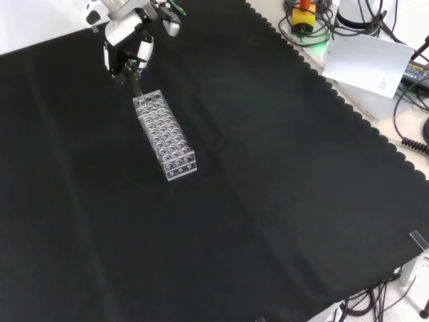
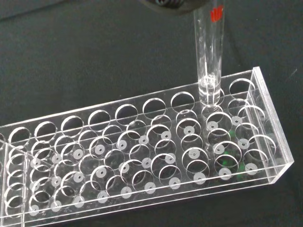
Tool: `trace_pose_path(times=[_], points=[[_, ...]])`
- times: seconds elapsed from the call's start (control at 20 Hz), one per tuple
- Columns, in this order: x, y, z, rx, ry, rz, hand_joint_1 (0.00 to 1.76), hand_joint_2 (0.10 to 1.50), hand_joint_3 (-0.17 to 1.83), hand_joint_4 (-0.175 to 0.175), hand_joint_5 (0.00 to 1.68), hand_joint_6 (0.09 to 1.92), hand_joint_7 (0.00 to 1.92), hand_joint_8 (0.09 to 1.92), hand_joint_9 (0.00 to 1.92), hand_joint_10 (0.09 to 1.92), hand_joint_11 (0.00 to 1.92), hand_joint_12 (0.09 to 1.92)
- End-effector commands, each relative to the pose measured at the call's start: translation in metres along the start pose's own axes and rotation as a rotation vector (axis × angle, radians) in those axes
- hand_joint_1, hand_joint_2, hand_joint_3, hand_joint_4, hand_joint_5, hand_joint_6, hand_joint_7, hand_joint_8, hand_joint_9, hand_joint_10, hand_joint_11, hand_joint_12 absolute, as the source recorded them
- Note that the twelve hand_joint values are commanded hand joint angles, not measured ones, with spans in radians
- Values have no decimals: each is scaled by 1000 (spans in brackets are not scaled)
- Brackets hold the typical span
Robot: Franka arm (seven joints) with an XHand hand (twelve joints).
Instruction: Put the test tube back in the rack.
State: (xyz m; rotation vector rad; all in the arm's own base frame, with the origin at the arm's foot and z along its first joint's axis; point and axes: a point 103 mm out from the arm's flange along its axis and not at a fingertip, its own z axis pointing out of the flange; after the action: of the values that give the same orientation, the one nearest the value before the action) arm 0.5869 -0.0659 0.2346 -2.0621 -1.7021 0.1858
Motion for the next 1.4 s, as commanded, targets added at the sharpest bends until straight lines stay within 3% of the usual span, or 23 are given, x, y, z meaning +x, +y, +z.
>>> trace_pose_path(times=[0.05, 0.6, 0.9, 1.4], points=[[0, 1, 2, 6, 1, 3, 1400, 1078, 0, -175, 998, 598, 1066, 1124, 1027, 1029, 1281, 949], [-2, 3, 6, 22, 9, 14, 1400, 1078, 0, -175, 999, 598, 1066, 1124, 1027, 1029, 1281, 949], [-9, 17, 33, 33, 8, 22, 1400, 1078, 0, -175, 999, 598, 1066, 1125, 1027, 1029, 1281, 949], [-10, 18, 38, 58, 25, 23, 1400, 1077, 0, -175, 999, 597, 1066, 1125, 1027, 1029, 1280, 949]])
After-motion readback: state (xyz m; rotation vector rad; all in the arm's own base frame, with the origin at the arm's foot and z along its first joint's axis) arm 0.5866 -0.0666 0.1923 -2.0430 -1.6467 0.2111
